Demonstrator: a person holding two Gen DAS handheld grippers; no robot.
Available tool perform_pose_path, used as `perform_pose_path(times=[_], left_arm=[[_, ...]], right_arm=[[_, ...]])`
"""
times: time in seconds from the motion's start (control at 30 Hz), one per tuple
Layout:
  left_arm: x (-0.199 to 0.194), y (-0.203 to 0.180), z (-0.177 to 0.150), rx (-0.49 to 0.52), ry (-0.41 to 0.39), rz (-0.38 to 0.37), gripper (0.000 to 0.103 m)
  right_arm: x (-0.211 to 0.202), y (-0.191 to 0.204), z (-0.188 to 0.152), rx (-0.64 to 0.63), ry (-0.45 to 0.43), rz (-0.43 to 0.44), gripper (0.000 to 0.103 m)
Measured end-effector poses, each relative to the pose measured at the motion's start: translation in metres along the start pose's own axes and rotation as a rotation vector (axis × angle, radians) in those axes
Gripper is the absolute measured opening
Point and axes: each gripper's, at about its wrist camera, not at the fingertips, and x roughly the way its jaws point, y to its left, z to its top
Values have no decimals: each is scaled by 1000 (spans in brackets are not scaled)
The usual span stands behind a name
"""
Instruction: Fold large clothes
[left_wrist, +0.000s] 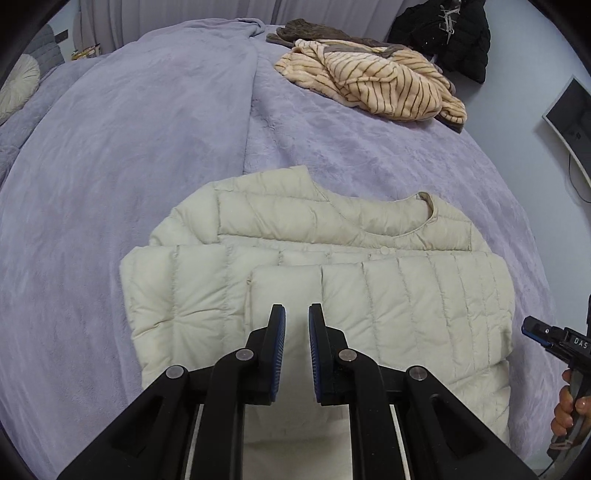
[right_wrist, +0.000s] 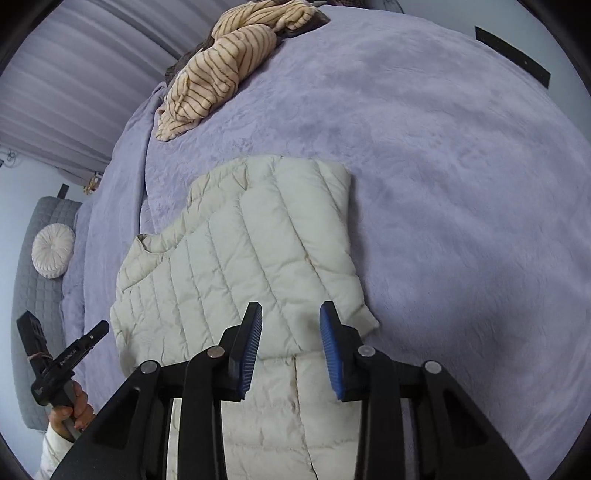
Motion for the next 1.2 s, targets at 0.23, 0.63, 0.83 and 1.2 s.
perform_pose_path(times=[0.23,0.63,0.83,1.2], left_arm=[[56,14,-18,-18,101,53,14],[62,21,-25,21,83,42,14],[53,29,-27,12,70,81,14],[24,43,-27,-23,50,115,14]], right_arm=[[59,32,10,-188,45,-63,33],[88,3,8,-199,73,-122,24],[79,-24,11,-138,74,-120,20],[66,-10,10,-133,68,-150,24]])
